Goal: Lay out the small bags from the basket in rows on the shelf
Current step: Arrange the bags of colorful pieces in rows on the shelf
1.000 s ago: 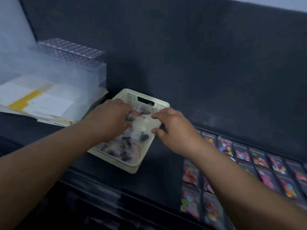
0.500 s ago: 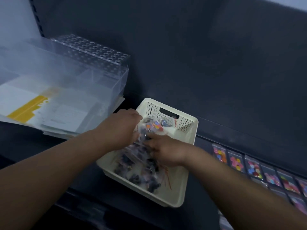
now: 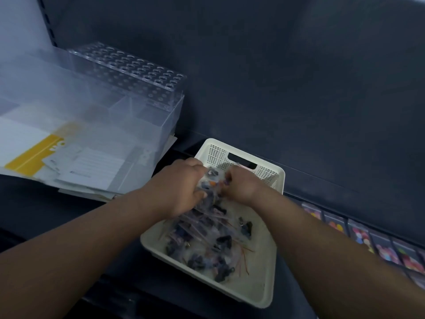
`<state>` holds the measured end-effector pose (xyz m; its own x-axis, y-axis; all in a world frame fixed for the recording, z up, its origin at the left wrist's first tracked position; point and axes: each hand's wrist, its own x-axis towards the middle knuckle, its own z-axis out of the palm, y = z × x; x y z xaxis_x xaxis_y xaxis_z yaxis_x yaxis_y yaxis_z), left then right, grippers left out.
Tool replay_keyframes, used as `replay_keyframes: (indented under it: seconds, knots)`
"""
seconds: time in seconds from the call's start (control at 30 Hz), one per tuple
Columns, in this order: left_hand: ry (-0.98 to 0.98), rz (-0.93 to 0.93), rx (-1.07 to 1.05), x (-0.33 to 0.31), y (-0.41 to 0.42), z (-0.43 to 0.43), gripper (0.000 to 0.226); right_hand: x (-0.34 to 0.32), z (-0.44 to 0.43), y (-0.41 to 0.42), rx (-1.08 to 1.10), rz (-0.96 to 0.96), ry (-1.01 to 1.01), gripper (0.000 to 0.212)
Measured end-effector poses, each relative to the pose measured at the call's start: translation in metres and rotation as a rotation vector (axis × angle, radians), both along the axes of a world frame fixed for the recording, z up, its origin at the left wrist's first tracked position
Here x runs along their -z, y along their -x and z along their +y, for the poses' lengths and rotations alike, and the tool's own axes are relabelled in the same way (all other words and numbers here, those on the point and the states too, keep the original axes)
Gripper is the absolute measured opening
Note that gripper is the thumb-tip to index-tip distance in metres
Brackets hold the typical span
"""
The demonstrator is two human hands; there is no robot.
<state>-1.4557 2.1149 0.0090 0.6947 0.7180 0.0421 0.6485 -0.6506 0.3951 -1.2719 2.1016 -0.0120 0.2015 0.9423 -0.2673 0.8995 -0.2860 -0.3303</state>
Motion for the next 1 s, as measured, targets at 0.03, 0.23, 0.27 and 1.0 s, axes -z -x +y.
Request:
replay_keyframes:
  seconds: [0.03, 0.23, 0.27, 1.0]
  knots:
    - [-0.001, 0.000, 0.001, 0.000, 0.000, 0.000, 0.049, 0.000, 0.000, -0.001, 0.001, 0.041, 0.020, 0.022]
    - [-0.080, -0.062, -0.009, -0.001, -0.002, 0.002, 0.051, -0.026, -0.009, -0.018, 0.270, 0.617, -0.205, 0.013]
    - [-0.126, -0.107, -0.013, -0.003, -0.004, 0.003, 0.050, -0.032, -0.012, -0.019, 0.295, 0.770, -0.178, 0.014]
    - [0.810, -0.903, -0.438, -0.024, -0.022, 0.012, 0.020, 0.003, 0.001, 0.004, -0.033, -0.016, -0.011, 0.024]
